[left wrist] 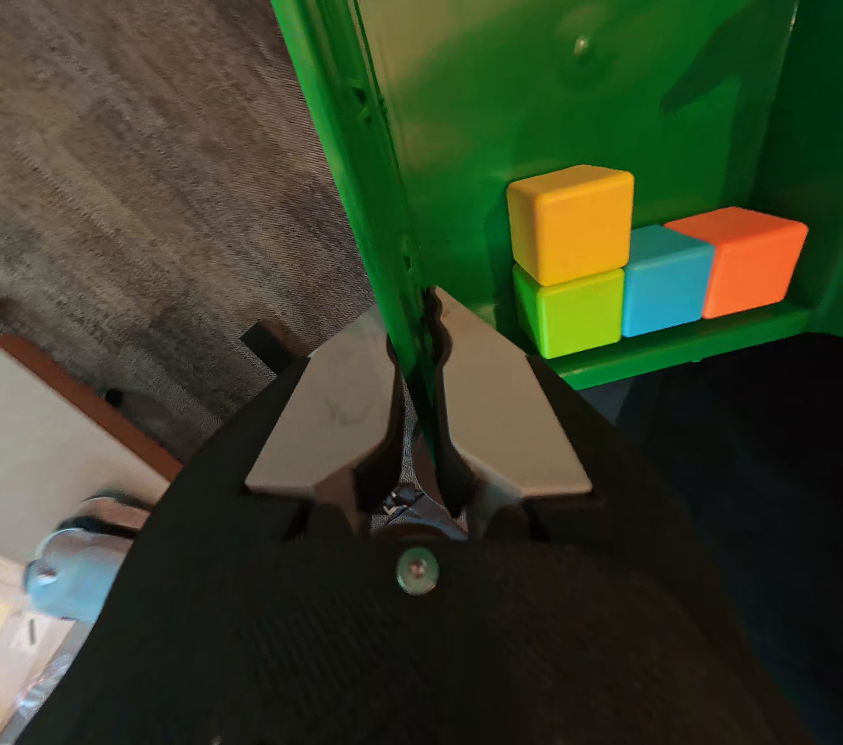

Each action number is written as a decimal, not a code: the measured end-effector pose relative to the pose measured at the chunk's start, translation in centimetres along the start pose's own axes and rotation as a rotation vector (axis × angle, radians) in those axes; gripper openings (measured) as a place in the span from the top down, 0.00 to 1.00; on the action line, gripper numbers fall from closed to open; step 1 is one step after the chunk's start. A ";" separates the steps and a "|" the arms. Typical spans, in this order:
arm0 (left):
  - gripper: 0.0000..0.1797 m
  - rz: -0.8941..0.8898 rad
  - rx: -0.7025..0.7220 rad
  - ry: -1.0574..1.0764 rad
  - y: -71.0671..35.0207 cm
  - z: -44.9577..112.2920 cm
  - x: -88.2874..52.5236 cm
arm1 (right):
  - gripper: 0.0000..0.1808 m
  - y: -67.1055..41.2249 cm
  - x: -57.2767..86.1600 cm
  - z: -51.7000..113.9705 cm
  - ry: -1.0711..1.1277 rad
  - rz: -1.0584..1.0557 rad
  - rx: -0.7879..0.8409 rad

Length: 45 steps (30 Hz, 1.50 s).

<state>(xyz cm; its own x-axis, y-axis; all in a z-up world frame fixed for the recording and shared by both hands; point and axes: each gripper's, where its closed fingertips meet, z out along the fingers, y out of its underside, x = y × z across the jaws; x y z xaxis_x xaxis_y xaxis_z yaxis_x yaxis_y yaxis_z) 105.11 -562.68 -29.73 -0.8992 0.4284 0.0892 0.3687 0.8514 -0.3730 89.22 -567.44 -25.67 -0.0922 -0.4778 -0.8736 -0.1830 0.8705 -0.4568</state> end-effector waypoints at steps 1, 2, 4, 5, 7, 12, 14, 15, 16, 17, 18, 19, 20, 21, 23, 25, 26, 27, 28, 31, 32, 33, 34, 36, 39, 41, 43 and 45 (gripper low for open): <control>0.98 -0.049 0.011 -0.006 -1.6 -0.3 -3.2 | 0.25 -3.8 0.9 2.0 -0.020 0.001 -0.040; 0.98 -0.101 0.026 -0.011 -3.0 -0.8 -6.2 | 0.25 -7.4 1.6 4.2 -0.036 -0.001 -0.087; 0.98 -0.182 0.053 -0.018 -5.4 -1.6 -12.2 | 0.25 -14.3 2.4 8.7 -0.064 -0.003 -0.171; 0.98 -0.218 0.075 -0.024 -6.4 -1.8 -15.4 | 0.25 -17.5 2.8 11.1 -0.072 -0.016 -0.211; 0.98 -0.282 0.110 -0.035 -8.2 -1.2 -22.3 | 0.25 -23.0 4.5 16.2 -0.077 -0.068 -0.305; 0.98 -0.367 0.184 -0.046 -12.4 2.5 -40.9 | 0.25 -36.4 11.6 30.3 -0.061 -0.103 -0.367; 0.98 -0.394 0.197 0.006 -14.3 3.6 -48.3 | 0.25 -41.7 14.2 35.7 -0.032 -0.074 -0.358; 0.98 -0.395 0.180 0.025 -15.2 3.6 -51.9 | 0.25 -44.3 15.1 38.4 -0.012 -0.054 -0.363; 0.98 -0.370 0.167 0.013 -16.2 3.3 -55.6 | 0.25 -46.8 15.8 41.0 -0.004 -0.039 -0.372; 0.98 -0.350 0.153 0.001 -17.1 2.7 -59.3 | 0.25 -49.3 16.4 43.5 -0.005 -0.036 -0.386; 0.98 -0.338 0.132 -0.010 -17.9 1.8 -62.8 | 0.25 -51.8 16.7 46.0 -0.011 -0.040 -0.406; 0.98 -0.331 0.116 -0.023 -18.7 0.9 -66.4 | 0.25 -54.0 16.7 48.7 -0.023 -0.037 -0.420; 0.99 -0.333 0.111 -0.035 -19.4 0.1 -69.9 | 0.25 -56.7 16.9 51.5 -0.036 -0.032 -0.419; 0.99 -0.341 0.114 -0.049 -20.0 -0.6 -73.4 | 0.25 -59.4 17.1 54.4 -0.052 -0.034 -0.410; 0.98 -0.358 0.111 -0.082 -20.6 -1.1 -80.9 | 0.25 -64.6 18.2 60.7 -0.087 -0.051 -0.401; 0.98 -0.398 0.105 -0.123 -20.5 -0.9 -88.8 | 0.25 -68.8 20.1 67.7 -0.117 -0.080 -0.430; 0.98 -0.427 0.107 -0.144 -20.3 -0.8 -92.9 | 0.25 -70.7 21.3 71.2 -0.134 -0.096 -0.448; 0.98 -0.461 0.107 -0.161 -20.1 -0.6 -96.8 | 0.24 -72.7 22.4 75.0 -0.154 -0.107 -0.466; 0.98 -0.499 0.106 -0.177 -19.7 -0.5 -100.6 | 0.25 -74.4 23.3 78.7 -0.176 -0.116 -0.486; 0.98 -0.624 0.083 -0.200 -19.0 -1.3 -111.4 | 0.25 -81.0 25.5 90.4 -0.245 -0.118 -0.561; 0.98 -0.658 0.060 -0.195 -18.9 -2.0 -114.6 | 0.25 -83.2 25.5 94.1 -0.258 -0.111 -0.594; 0.98 -0.672 0.054 -0.211 -19.0 -3.1 -118.3 | 0.25 -85.6 25.4 97.7 -0.267 -0.118 -0.625; 0.98 -0.684 0.059 -0.236 -19.2 -4.3 -122.1 | 0.25 -88.0 25.2 101.2 -0.275 -0.140 -0.656; 0.98 -0.743 0.084 -0.239 -19.3 -7.1 -129.2 | 0.25 -92.3 24.1 107.8 -0.292 -0.179 -0.728; 0.98 -0.799 0.154 -0.251 -18.6 -9.9 -139.7 | 0.25 -98.5 22.4 118.1 -0.311 -0.205 -0.776; 0.98 -0.806 0.173 -0.271 -16.9 -10.4 -147.0 | 0.25 -101.1 22.4 125.0 -0.309 -0.268 -0.810; 0.98 -0.811 0.190 -0.283 -14.9 -10.2 -154.5 | 0.25 -103.1 23.3 132.1 -0.295 -0.319 -0.820; 0.98 -0.814 0.215 -0.251 -12.8 -9.9 -161.5 | 0.25 -104.8 24.3 139.2 -0.270 -0.322 -0.800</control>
<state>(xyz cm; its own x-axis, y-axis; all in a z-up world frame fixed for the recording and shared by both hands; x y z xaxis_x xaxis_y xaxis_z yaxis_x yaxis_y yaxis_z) 247.91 -639.76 -30.23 -0.8982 -0.3876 0.2073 -0.4393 0.7776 -0.4499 242.39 -653.91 -22.33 0.2955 -0.5523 -0.7796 -0.7959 0.3091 -0.5206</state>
